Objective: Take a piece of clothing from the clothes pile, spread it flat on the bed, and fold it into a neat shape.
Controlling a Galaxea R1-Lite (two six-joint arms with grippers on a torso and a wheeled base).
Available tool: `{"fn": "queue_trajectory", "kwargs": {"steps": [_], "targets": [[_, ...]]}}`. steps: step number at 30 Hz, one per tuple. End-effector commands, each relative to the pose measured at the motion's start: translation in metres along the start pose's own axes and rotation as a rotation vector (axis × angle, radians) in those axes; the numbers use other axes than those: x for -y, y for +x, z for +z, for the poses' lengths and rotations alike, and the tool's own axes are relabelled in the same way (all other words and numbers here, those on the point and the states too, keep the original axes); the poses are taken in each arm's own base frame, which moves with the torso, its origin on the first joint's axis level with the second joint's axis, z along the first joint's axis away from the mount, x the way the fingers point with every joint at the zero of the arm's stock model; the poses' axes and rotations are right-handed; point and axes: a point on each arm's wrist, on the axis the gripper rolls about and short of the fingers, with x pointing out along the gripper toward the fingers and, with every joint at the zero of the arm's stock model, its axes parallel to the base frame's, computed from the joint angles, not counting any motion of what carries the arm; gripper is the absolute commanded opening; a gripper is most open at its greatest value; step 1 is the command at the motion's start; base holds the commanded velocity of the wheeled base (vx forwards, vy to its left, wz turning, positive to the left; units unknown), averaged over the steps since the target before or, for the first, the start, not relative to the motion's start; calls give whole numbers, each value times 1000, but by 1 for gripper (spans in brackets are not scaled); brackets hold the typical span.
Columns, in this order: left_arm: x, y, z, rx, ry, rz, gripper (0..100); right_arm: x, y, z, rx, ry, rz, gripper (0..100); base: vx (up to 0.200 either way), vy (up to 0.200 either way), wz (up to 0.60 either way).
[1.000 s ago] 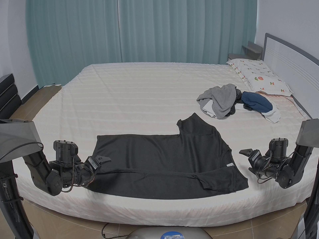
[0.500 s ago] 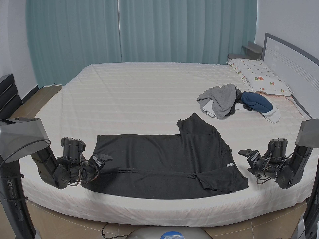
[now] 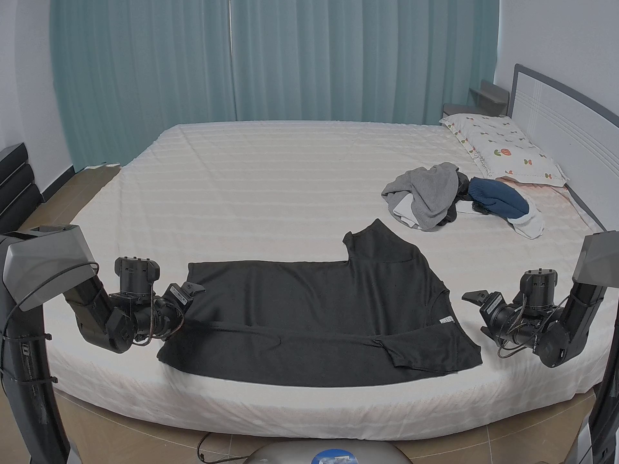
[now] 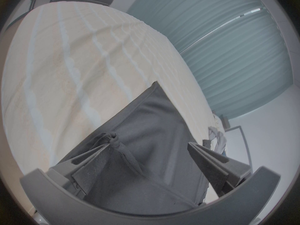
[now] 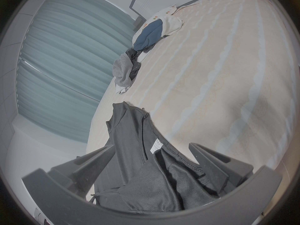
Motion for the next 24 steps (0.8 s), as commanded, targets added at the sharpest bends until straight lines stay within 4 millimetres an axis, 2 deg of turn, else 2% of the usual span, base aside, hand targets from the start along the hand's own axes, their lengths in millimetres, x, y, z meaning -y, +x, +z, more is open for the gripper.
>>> {"fn": "queue_trajectory", "kwargs": {"steps": [1,6,12,15,19,24], "targets": [[2,0,17,63,-50,-44,100,0,1,-2,-6,-2,0,100,0,0,0],[-3,-7,24,77,-75,-54,100,-2,-1,-2,-5,-5,4,100,0,0,0],[-11,-21,16,36,-81,-33,100,-6,-7,-6,-12,-14,15,100,0,0,0],[-15,-32,11,3,-84,-30,100,-16,-18,-10,-28,-30,51,100,0,0,0],[-20,-37,12,-30,-96,-36,100,-24,-29,-14,-35,-41,79,100,0,0,0],[-19,-38,13,-23,-92,-39,100,-24,-29,-20,-60,-49,77,100,0,0,0]]}}
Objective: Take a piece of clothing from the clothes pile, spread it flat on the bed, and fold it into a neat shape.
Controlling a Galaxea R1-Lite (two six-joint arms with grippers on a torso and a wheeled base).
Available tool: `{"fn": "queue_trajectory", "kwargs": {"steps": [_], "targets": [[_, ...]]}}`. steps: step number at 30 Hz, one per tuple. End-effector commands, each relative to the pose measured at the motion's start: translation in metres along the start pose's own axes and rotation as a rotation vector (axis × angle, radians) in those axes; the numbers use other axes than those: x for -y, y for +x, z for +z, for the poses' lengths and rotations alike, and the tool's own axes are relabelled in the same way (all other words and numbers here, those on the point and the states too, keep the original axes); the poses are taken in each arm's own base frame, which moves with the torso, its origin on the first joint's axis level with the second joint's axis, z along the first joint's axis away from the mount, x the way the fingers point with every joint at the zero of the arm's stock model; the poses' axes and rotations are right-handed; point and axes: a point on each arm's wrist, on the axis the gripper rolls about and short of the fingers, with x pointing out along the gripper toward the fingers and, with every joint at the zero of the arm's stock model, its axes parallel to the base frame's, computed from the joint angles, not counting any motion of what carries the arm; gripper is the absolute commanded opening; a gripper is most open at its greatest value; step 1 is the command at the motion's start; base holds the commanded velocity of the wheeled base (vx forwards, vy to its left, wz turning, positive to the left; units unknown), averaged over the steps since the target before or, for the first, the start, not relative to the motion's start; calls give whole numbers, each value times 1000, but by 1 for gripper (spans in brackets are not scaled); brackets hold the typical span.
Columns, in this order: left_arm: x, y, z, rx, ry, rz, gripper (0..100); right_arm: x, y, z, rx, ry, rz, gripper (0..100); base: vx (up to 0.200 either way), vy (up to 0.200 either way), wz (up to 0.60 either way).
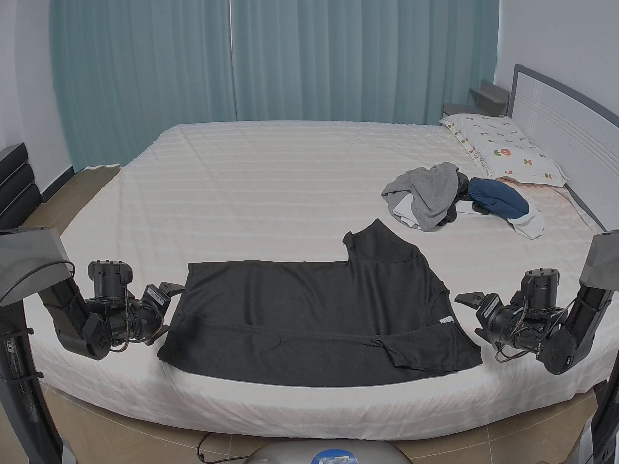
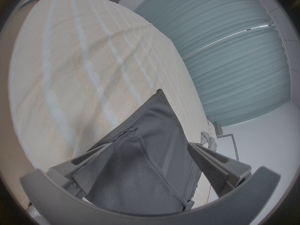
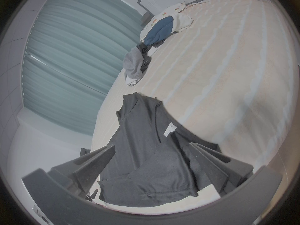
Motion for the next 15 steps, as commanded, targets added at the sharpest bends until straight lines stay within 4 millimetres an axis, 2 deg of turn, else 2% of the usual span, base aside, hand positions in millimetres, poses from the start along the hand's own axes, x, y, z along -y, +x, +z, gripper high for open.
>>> {"fn": "queue_trajectory", "kwargs": {"steps": [1,6,15], "targets": [[3,-5,1,7,-2,-9,100,-3,-3,-2,-6,-8,11,100,0,0,0],[0,-6,5,6,-17,-5,100,-4,-3,-2,-5,-8,12,100,0,0,0],[-2,-6,4,0,-17,0,100,-3,-3,-2,-5,-8,10,100,0,200,0]]}}
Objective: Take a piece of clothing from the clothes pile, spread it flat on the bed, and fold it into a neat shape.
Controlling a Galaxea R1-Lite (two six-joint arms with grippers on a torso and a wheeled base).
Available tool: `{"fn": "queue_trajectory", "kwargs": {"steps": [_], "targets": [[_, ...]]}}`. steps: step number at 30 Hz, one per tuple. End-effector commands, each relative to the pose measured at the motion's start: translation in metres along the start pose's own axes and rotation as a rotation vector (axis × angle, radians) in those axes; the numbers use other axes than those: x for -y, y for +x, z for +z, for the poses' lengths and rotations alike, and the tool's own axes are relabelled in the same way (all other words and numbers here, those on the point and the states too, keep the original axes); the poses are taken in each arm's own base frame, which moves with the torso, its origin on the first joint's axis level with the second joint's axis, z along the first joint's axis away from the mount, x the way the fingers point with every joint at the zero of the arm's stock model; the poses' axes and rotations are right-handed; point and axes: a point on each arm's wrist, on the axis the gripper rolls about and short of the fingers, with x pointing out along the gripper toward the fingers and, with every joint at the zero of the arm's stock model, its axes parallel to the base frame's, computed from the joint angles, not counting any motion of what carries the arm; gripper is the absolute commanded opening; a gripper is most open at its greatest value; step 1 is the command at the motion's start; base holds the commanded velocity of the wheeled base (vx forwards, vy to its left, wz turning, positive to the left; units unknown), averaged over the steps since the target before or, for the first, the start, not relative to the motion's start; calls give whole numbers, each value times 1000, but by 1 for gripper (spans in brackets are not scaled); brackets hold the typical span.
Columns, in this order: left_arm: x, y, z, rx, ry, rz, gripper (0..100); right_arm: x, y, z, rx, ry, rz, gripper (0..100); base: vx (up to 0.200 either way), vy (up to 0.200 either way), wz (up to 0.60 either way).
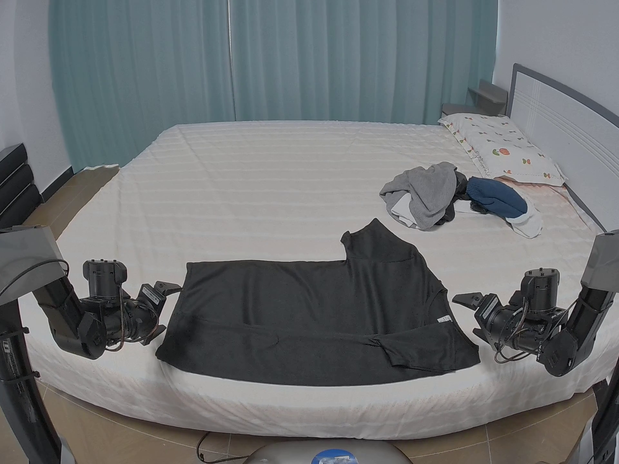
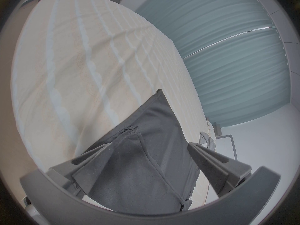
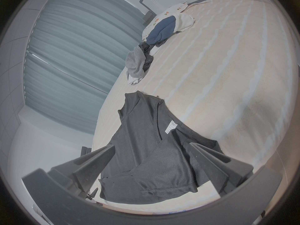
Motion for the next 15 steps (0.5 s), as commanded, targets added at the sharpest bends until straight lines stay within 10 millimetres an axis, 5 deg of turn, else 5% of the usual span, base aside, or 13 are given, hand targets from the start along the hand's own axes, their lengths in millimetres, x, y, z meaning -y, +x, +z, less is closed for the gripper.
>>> {"fn": "queue_trajectory", "kwargs": {"steps": [1,12,15], "targets": [[-1,-1,0,2,-1,1,100,0,0,0,0,-1,0,100,0,0,0],[0,0,0,4,3,-5,100,0,0,-1,-3,-3,1,100,0,0,0],[0,-1,-1,1,5,-3,100,0,0,-1,-1,-4,0,100,200,0,0]]}}
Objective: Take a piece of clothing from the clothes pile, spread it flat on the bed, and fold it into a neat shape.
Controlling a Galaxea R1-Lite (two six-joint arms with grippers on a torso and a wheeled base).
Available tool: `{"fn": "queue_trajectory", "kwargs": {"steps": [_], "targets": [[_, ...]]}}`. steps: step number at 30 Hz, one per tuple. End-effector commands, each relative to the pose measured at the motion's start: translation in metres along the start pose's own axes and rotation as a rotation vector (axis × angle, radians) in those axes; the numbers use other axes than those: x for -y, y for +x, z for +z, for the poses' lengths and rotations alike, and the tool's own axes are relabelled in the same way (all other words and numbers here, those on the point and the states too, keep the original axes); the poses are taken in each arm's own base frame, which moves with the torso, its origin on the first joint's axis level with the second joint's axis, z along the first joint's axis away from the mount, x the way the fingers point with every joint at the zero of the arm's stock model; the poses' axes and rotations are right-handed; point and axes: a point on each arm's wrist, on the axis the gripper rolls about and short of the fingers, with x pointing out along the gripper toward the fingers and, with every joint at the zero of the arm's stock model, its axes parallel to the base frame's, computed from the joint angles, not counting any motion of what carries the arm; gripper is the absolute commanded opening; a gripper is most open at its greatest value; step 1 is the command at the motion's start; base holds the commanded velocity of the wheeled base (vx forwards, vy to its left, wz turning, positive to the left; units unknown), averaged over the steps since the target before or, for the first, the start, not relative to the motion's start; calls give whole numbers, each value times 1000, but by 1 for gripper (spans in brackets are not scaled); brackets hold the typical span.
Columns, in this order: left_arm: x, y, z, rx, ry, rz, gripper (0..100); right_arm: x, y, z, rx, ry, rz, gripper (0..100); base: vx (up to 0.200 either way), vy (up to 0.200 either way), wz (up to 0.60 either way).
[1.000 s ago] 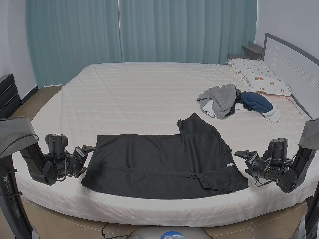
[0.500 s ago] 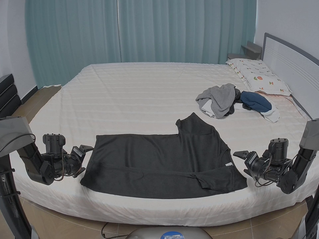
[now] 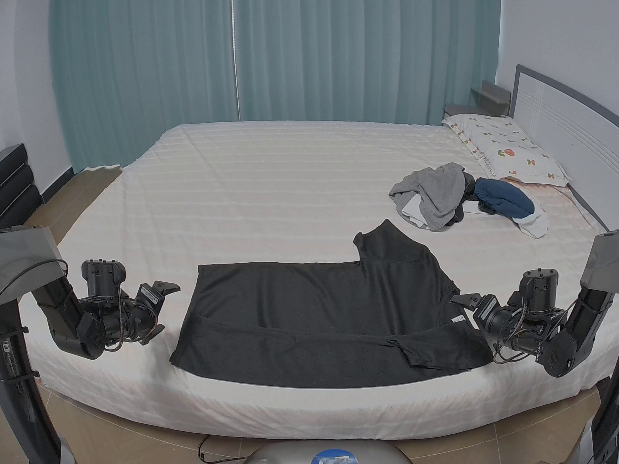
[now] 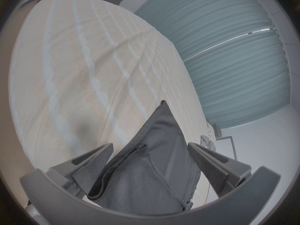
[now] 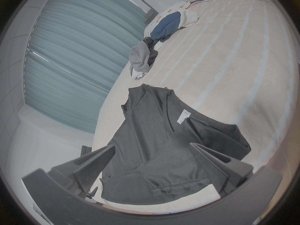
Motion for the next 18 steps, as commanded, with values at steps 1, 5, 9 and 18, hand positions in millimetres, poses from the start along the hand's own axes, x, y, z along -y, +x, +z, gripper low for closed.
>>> {"fn": "queue_trajectory", "kwargs": {"steps": [1,5,9,18], "targets": [[1,0,-1,-2,2,0,100,0,0,0,-1,-2,0,100,200,0,0],[2,0,-3,-9,7,-5,100,0,0,0,-1,-2,-2,100,200,0,0],[3,1,-3,-8,9,-9,100,0,0,0,0,-2,2,100,200,0,0],[5,-1,-2,-4,10,-15,100,1,2,-1,-4,-1,-3,100,0,0,0]]}}
